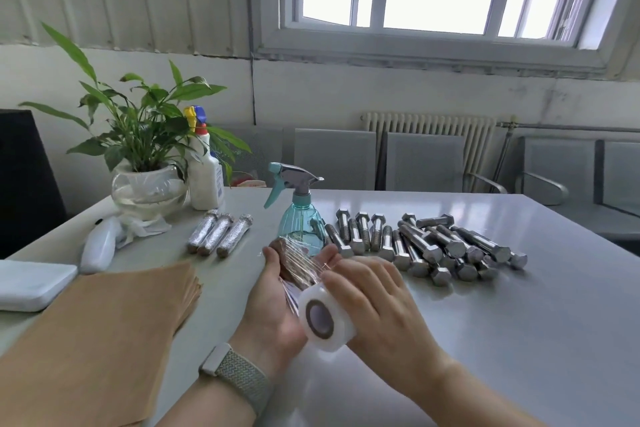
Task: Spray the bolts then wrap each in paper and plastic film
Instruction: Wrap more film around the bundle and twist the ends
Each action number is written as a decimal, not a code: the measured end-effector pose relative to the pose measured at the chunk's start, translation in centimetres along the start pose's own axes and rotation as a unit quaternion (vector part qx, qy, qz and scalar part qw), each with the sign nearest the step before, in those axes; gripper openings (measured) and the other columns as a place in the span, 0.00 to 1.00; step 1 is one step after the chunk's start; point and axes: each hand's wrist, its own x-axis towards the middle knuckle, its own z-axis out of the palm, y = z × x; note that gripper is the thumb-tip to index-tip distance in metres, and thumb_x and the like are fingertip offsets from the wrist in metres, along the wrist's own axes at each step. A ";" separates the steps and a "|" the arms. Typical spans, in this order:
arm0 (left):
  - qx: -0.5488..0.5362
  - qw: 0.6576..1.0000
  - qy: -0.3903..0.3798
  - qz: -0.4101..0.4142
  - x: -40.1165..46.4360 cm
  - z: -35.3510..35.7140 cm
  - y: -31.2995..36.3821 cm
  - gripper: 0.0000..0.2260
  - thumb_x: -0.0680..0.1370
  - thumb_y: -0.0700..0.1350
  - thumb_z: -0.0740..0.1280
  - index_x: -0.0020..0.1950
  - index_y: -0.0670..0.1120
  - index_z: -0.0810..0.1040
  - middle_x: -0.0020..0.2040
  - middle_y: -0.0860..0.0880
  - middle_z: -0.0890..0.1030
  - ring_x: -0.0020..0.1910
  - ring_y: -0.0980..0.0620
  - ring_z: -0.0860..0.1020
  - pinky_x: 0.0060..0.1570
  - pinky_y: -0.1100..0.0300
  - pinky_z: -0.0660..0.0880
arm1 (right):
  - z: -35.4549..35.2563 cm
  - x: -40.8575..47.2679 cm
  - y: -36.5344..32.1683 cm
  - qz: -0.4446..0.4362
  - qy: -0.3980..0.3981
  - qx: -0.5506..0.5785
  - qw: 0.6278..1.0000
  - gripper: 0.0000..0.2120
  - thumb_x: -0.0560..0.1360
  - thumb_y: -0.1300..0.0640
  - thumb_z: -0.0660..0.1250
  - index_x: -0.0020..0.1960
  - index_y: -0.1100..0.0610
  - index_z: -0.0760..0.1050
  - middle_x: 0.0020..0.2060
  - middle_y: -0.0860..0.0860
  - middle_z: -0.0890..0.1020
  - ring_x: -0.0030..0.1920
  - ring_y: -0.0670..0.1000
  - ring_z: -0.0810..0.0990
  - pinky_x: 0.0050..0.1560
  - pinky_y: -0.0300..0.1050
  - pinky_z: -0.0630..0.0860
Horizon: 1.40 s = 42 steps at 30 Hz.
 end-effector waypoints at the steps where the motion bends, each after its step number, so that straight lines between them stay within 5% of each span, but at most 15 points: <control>1: 0.006 1.000 -0.019 0.013 -0.2 -0.1 0.2 0.39 0.74 0.71 0.59 0.68 0.38 0.75 0.66 0.38 0.76 0.65 0.40 0.75 0.68 0.44 0.68 | -0.1 0.1 -0.1 0.013 0.012 0.011 1.000 0.22 0.73 0.60 0.73 0.63 0.58 0.69 0.56 0.55 0.77 0.54 0.58 0.78 0.58 0.52 0.73; 4: -0.002 0.997 -0.045 0.061 -0.1 0.0 0.3 0.33 0.79 0.66 0.56 0.67 0.39 0.75 0.60 0.39 0.80 0.60 0.41 0.79 0.65 0.46 0.71 | -0.2 0.0 -0.3 0.039 0.027 0.031 0.998 0.24 0.72 0.59 0.74 0.64 0.58 0.67 0.58 0.53 0.73 0.54 0.57 0.77 0.56 0.51 0.74; 8: -0.016 0.994 -0.052 0.100 0.0 0.5 0.2 0.21 0.78 0.58 0.62 0.57 0.42 0.79 0.37 0.48 0.75 0.39 0.51 0.75 0.50 0.56 0.72 | -0.2 0.0 -0.6 0.049 0.028 0.040 0.998 0.25 0.71 0.59 0.74 0.64 0.58 0.68 0.57 0.53 0.73 0.54 0.56 0.78 0.54 0.51 0.75; 16: -0.038 0.990 -0.064 0.116 0.8 -0.1 0.6 0.17 0.80 0.55 0.62 0.55 0.43 0.79 0.40 0.47 0.77 0.36 0.51 0.79 0.40 0.56 0.81 | -0.4 0.2 -0.9 0.163 0.052 0.132 0.976 0.30 0.69 0.51 0.77 0.65 0.54 0.67 0.58 0.49 0.75 0.56 0.51 0.78 0.55 0.48 0.76; 21: 0.033 0.981 -0.058 0.183 1.1 -0.5 0.5 0.15 0.77 0.51 0.64 0.54 0.41 0.79 0.43 0.44 0.83 0.42 0.49 0.83 0.48 0.54 0.80 | -0.9 1.3 -1.4 0.406 0.099 0.301 0.857 0.34 0.57 0.44 0.80 0.58 0.34 0.67 0.52 0.37 0.79 0.53 0.42 0.79 0.50 0.31 0.74; 24: 0.047 0.976 -0.070 0.203 1.0 -0.5 0.5 0.10 0.73 0.46 0.68 0.48 0.40 0.81 0.44 0.43 0.84 0.39 0.50 0.84 0.34 0.60 0.81 | -1.0 1.4 -0.7 0.524 0.096 0.392 0.750 0.34 0.56 0.48 0.83 0.55 0.37 0.70 0.49 0.39 0.80 0.48 0.42 0.81 0.43 0.37 0.78; 27: 0.049 0.974 -0.076 0.206 0.7 -0.3 0.4 0.09 0.71 0.45 0.69 0.45 0.40 0.83 0.42 0.43 0.84 0.38 0.51 0.84 0.31 0.61 0.80 | -1.5 1.5 -0.4 0.572 0.082 0.474 0.664 0.32 0.58 0.53 0.83 0.58 0.47 0.73 0.47 0.49 0.84 0.45 0.46 0.83 0.40 0.39 0.79; 32: 0.079 0.960 -0.100 0.249 0.2 0.1 0.4 0.10 0.72 0.44 0.68 0.51 0.43 0.81 0.46 0.44 0.84 0.44 0.49 0.84 0.38 0.58 0.82 | -2.0 1.7 -0.1 0.625 0.055 0.515 0.584 0.35 0.57 0.52 0.81 0.61 0.58 0.74 0.46 0.55 0.83 0.42 0.50 0.83 0.37 0.44 0.78; 36: 0.205 0.911 -0.060 0.353 0.5 0.0 0.1 0.07 0.73 0.48 0.68 0.49 0.50 0.81 0.53 0.44 0.84 0.51 0.45 0.83 0.48 0.50 0.80 | -1.9 1.7 0.1 0.665 0.013 0.536 0.520 0.38 0.58 0.57 0.82 0.64 0.64 0.72 0.43 0.58 0.80 0.38 0.52 0.81 0.34 0.46 0.77; 39: 0.254 0.874 -0.049 0.411 0.7 -0.3 0.0 0.05 0.75 0.50 0.66 0.47 0.51 0.79 0.43 0.46 0.84 0.44 0.47 0.83 0.43 0.51 0.80 | -1.8 1.7 0.0 0.669 -0.022 0.558 0.491 0.39 0.57 0.55 0.83 0.63 0.63 0.72 0.43 0.58 0.80 0.39 0.57 0.82 0.36 0.48 0.79; 42: 0.285 0.849 -0.033 0.443 0.9 -0.5 0.2 0.06 0.76 0.55 0.65 0.49 0.55 0.78 0.36 0.50 0.78 0.39 0.52 0.79 0.43 0.54 0.77 | -1.7 1.4 -0.6 0.636 -0.087 0.603 0.474 0.27 0.58 0.50 0.84 0.52 0.59 0.81 0.38 0.57 0.80 0.38 0.59 0.81 0.39 0.50 0.79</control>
